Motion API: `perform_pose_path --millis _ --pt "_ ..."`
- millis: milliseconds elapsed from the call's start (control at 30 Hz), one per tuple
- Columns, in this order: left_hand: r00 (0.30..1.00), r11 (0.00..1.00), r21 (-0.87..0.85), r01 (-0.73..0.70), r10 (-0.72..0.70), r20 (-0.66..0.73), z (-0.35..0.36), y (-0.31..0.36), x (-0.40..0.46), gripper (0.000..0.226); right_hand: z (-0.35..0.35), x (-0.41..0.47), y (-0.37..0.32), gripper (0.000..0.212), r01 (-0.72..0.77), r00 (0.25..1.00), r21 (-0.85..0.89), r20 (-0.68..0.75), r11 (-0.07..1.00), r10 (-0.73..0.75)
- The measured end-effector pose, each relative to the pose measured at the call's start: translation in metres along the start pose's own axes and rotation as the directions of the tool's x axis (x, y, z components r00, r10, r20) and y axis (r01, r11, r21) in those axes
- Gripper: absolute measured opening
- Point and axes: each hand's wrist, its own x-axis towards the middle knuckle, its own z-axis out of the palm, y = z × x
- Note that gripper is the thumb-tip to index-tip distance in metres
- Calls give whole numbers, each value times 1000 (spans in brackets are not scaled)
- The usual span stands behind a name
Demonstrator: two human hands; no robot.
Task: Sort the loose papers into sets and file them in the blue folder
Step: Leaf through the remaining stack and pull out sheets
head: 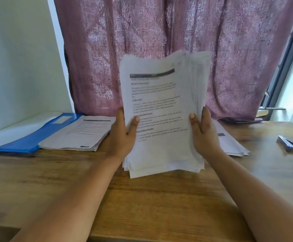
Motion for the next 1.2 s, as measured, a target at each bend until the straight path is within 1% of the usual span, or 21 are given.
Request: perform_pose_path --millis 33,67,100,167,233,300,367,433,500,567,600,667,733,800,867,900,967,1033,1067,1167,1200 --pt "994 995 31 -97 99 -55 1 3 0 16 1 -2 -3 12 46 998 -1 -31 999 -46" --pt "982 987 58 -152 157 -103 3 7 0 14 2 -3 -6 10 88 994 -5 -58 996 -88" --pt "972 981 71 -178 187 -142 4 8 0 14 3 -4 -8 7 130 988 -16 -81 991 -131" --pt "962 976 95 -197 211 -173 7 9 -1 15 4 -5 -11 4 198 975 -34 -99 980 -201" --pt "958 969 104 -222 237 -162 5 10 0 25 5 -5 -10 8 224 969 -31 -97 974 -226" --pt "954 966 86 -246 256 -154 1 13 1 45 7 -6 -7 15 216 970 -2 -116 976 -215" --pt "955 971 56 -233 240 -174 -3 11 4 58 6 -5 -4 25 173 973 54 -165 983 -162" --pt "964 980 45 -192 197 -178 -6 8 6 67 4 -3 -4 33 99 979 141 -191 985 -71" --pt "986 990 22 -140 141 -91 -5 6 5 68 2 -1 -1 42 -5 992 197 -121 980 29" --pt "998 999 -14 -46 47 42 -1 3 1 62 3 -1 4 42 -110 994 153 17 982 108" --pt "997 1000 -16 -6 7 78 2 1 -1 58 5 -1 8 38 -133 989 98 74 986 126" --pt "996 1000 1 26 -26 90 4 -2 -2 44 7 -2 15 29 -128 986 0 106 992 127" --pt "999 1000 28 11 -12 50 3 0 -2 30 5 0 14 24 -93 993 -34 66 995 95" --pt "996 994 73 -85 88 -35 1 8 0 24 2 0 4 17 -33 999 -12 -6 999 33" --pt "968 974 115 -197 211 -134 0 14 1 25 1 -3 -9 10 61 996 1 -72 998 -61" --pt "955 966 127 -226 246 -169 1 15 1 27 1 -5 -14 8 109 991 -6 -79 994 -109" --pt "943 953 182 -241 275 -189 2 14 0 32 4 -8 -16 5 165 985 -16 -48 986 -166" --pt "954 947 240 -213 254 -158 1 10 1 40 7 -8 -10 8 136 990 2 25 991 -136" --pt "965 955 232 -184 221 -144 1 8 1 46 7 -7 -8 12 107 992 14 65 994 -108" --pt "977 993 83 -80 94 -189 0 3 3 57 7 -4 2 31 -14 996 56 93 998 9" --pt "979 998 43 -43 51 -198 0 3 3 58 7 -3 6 33 -62 994 80 93 995 54"
